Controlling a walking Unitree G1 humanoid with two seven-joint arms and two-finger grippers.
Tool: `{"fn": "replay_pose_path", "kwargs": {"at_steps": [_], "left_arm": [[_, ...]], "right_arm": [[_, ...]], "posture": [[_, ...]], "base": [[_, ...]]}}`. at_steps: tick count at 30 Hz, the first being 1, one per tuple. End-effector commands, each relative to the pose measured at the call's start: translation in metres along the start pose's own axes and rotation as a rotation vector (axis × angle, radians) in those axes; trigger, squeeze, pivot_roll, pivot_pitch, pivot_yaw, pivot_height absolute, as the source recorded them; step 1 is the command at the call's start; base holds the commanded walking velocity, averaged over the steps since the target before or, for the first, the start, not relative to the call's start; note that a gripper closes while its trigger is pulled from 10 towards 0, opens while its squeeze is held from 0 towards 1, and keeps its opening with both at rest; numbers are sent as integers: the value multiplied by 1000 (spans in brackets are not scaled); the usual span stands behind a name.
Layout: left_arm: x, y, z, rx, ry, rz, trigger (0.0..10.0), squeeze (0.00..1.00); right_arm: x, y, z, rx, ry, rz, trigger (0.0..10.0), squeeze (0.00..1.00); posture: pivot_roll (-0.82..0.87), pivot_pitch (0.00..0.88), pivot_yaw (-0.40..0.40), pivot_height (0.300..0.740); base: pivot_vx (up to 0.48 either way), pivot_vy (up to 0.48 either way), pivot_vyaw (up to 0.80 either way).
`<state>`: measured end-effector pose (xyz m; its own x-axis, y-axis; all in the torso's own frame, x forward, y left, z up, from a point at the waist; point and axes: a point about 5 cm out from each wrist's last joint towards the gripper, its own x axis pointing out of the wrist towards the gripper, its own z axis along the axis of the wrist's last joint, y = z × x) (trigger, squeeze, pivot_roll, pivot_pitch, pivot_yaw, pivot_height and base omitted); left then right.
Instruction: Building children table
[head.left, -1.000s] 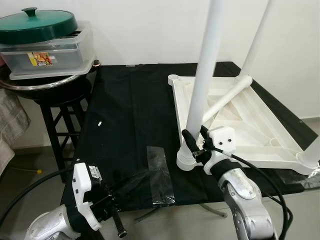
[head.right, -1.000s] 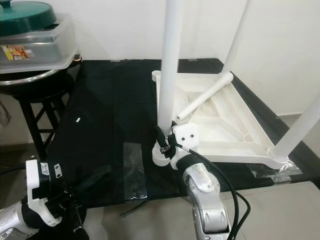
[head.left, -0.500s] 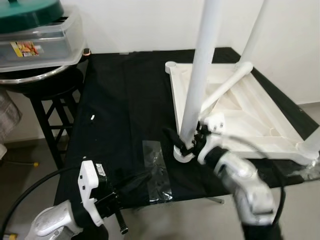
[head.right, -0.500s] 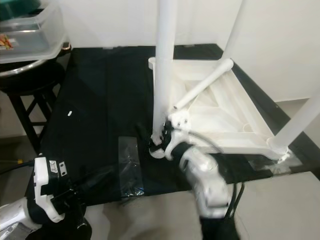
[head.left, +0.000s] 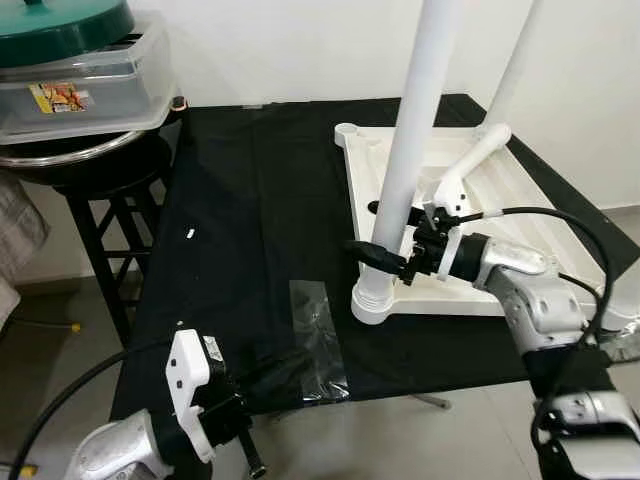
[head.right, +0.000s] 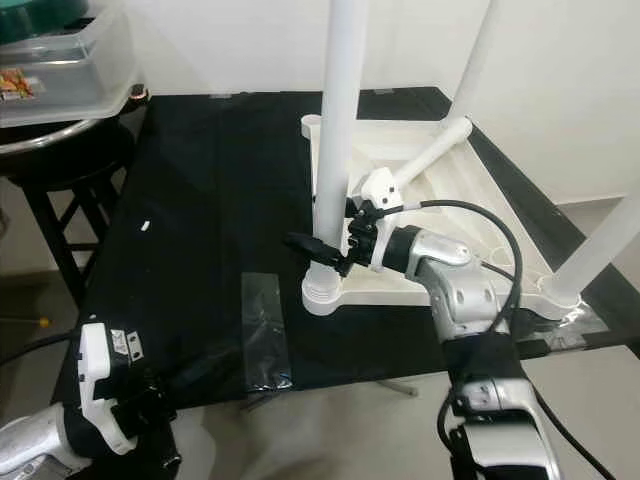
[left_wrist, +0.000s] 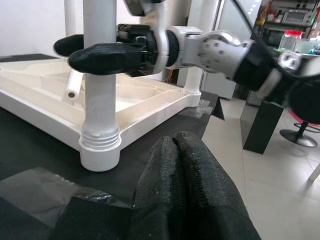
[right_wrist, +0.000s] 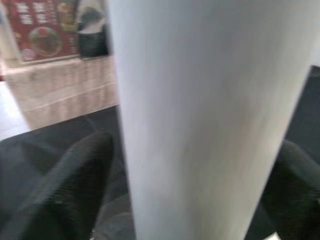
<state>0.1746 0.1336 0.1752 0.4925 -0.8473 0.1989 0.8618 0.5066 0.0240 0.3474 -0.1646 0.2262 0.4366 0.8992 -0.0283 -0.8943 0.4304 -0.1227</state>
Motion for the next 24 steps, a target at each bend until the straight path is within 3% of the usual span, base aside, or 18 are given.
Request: {"fn": "replay_pose_path", "kwargs": {"at_steps": [1,5,10,11,13,17,18,19,21,22,24], "left_arm": [[0,-3,0,-5,10,1,10000,0],[0,-5,2,-5,9,7,10000,0],[0,-5,2,-5,7,10,10000,0],[1,-5,2,-4,6,12,10000,0],[1,-4,2,-2,1,20,10000,0],[0,-3,2,-9,3,15,10000,0],[0,-3,2,-9,3,15,10000,0],[0,-2,3,-10,3,13,10000,0],[0,-1,3,-9,4,12,10000,0],[1,-1,3,-10,5,6,10000,0],[1,-1,2,-12,6,1,10000,0]], "right_arm": [[-2,-2,7,-5,-19,51,0,0],[-2,-2,5,9,-6,155,0,0],[-3,0,-2,19,-5,170,0,0],[-4,3,-7,9,-11,138,0,0],[-5,9,-19,-17,-51,-52,0,0],[0,29,-31,34,-103,-415,0,0],[0,29,-31,34,-103,-415,0,0],[2,47,-39,25,-77,-573,0,0],[3,56,-42,14,-58,-626,0,0],[8,79,-48,19,-36,-670,0,0],[12,92,-51,62,-45,-685,0,0]], "posture": [[36,127,-68,740],[29,139,-76,740],[21,140,-79,740],[18,137,-82,740],[6,141,-77,740],[-16,151,-60,740],[-16,151,-60,740],[-26,155,-53,740],[-32,156,-49,740],[-41,155,-44,740],[-41,155,-44,740]], "base": [[0,0,0],[0,0,0],[0,0,0],[0,0,0],[0,0,0],[0,0,0],[0,0,0],[0,0,0],[0,0,0],[0,0,0],[0,0,0]]}}
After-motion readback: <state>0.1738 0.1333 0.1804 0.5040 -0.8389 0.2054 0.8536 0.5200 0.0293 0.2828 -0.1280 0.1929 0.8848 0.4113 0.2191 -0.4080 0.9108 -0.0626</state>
